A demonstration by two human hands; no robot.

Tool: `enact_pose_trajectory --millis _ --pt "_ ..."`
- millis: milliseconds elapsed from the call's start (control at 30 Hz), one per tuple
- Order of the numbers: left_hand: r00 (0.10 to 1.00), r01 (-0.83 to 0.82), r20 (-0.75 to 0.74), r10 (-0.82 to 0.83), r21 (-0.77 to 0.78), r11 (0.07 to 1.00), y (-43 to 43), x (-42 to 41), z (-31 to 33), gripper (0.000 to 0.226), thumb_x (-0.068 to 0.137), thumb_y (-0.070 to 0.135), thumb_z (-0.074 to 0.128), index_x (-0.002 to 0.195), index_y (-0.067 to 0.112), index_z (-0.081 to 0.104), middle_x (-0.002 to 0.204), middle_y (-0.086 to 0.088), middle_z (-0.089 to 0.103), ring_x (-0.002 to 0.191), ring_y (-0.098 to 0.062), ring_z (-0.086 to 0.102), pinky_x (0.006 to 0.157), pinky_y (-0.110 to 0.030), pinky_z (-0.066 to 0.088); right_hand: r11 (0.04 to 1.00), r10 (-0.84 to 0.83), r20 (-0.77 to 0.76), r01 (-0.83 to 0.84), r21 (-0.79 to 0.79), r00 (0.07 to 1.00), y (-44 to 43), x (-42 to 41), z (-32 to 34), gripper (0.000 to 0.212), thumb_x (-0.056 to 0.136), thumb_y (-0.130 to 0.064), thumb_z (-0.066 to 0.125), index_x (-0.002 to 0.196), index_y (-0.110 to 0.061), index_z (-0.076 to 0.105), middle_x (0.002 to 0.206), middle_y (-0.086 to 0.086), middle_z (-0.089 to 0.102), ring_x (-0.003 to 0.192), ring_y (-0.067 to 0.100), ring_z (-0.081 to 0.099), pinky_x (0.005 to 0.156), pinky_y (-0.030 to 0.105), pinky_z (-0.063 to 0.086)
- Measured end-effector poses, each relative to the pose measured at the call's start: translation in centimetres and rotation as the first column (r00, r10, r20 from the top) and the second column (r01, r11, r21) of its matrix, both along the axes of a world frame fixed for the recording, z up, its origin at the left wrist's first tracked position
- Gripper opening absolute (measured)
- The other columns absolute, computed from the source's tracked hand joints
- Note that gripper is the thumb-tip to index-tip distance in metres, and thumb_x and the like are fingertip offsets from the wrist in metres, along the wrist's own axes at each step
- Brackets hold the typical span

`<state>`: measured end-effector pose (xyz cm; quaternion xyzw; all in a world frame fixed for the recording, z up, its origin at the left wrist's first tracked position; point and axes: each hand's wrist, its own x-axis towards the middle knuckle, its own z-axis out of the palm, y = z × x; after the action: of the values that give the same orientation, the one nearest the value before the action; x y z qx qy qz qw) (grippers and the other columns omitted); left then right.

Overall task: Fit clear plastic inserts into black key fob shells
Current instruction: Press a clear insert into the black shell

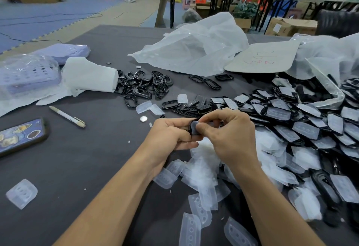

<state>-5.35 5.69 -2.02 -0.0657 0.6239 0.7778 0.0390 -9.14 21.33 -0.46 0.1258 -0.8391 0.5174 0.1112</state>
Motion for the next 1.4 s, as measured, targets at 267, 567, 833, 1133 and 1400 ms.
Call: enact_pose_trajectory --millis 267,567,833,1133,1400 --pt "0.999 0.035 -0.022 -0.035 0.014 0.999 -0.1 0.3 0.2 0.041 0.075 -0.006 0.063 0.106 0.013 0.083 0.107 -0.01 0.08 0.105 -0.022 0.077 0.081 -0.024 0.061 0.998 -0.029 -0.055 0.031 0.051 0.998 -0.2 0.1 0.0 0.022 0.066 -0.031 0.095 0.066 -0.032 0.073 0.065 -0.015 0.063 0.074 0.009 0.058 0.065 0.022 0.041" --pt "0.996 -0.083 -0.028 0.081 -0.048 0.995 0.4 0.5 0.7 0.032 0.09 -0.013 0.063 0.102 0.009 0.083 0.096 -0.016 0.08 0.09 -0.023 0.079 0.078 -0.026 0.062 0.998 0.005 0.036 -0.003 -0.067 0.999 -0.1 0.1 0.4 0.033 0.069 -0.025 0.088 0.089 -0.034 0.064 0.084 -0.012 0.063 0.075 0.001 0.055 0.067 0.013 0.043" --pt "0.994 -0.105 -0.032 0.106 0.03 0.994 0.3 0.6 1.1 0.037 0.082 -0.013 0.068 0.095 0.018 0.085 0.096 -0.013 0.081 0.089 -0.019 0.079 0.074 -0.021 0.061 0.914 0.193 0.289 -0.064 -0.401 0.938 0.6 -0.7 0.9 0.028 0.081 0.004 0.077 0.067 -0.02 0.077 0.06 0.0 0.067 0.048 0.007 0.053 0.048 0.016 0.042" --pt "0.987 -0.158 -0.024 0.16 0.06 0.986 0.3 0.6 1.2 0.032 0.091 -0.004 0.07 0.089 0.023 0.086 0.098 -0.011 0.081 0.091 -0.018 0.079 0.07 -0.021 0.061 0.871 0.145 0.316 0.031 -0.491 0.938 0.5 -0.9 0.6 0.02 0.081 0.003 0.078 0.07 -0.013 0.078 0.063 0.006 0.069 0.049 0.011 0.054 0.048 0.019 0.044" --pt "0.962 -0.273 0.003 0.273 0.02 0.962 0.5 0.4 1.4 0.022 0.094 0.002 0.071 0.082 0.014 0.084 0.085 -0.014 0.08 0.069 -0.015 0.076 0.061 -0.02 0.059 0.876 0.164 0.288 -0.006 -0.482 0.943 0.3 -0.5 0.7 0.02 0.081 0.005 0.077 0.07 -0.012 0.076 0.065 0.008 0.069 0.051 0.014 0.054 0.049 0.021 0.044"
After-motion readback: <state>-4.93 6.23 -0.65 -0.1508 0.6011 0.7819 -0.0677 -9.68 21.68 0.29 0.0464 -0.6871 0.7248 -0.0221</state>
